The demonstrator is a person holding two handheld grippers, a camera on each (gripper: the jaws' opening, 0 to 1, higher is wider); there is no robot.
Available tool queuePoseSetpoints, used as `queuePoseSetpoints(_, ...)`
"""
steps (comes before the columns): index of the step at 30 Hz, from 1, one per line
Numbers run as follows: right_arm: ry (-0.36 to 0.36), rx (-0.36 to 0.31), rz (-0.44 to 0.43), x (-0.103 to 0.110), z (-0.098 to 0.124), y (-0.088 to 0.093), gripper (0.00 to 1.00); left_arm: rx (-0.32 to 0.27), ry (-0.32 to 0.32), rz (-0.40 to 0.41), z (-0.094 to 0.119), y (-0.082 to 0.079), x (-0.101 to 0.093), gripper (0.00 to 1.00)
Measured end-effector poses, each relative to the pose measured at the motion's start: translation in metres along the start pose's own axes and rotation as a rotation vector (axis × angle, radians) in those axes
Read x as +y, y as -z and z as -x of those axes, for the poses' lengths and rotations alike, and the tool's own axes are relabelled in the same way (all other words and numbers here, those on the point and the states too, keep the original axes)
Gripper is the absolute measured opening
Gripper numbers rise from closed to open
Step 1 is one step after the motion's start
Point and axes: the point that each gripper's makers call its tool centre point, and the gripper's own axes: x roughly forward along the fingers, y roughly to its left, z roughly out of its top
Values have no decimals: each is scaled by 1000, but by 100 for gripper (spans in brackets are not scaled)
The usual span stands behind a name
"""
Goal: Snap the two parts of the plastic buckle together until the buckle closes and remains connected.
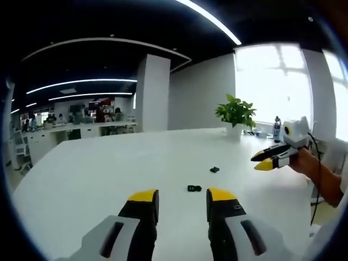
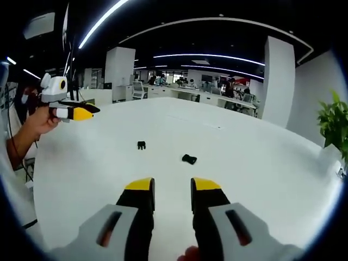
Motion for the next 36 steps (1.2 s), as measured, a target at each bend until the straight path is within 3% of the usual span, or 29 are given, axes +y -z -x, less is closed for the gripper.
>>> queuePoseSetpoints(25,-19,17,7,-12,-15,-4,25,13,10,-2,-10,0,2,35)
queuePoseSetpoints(36,-46,39,51,-19,-33,-13,25,20,-2,-2,-17,0,8,35)
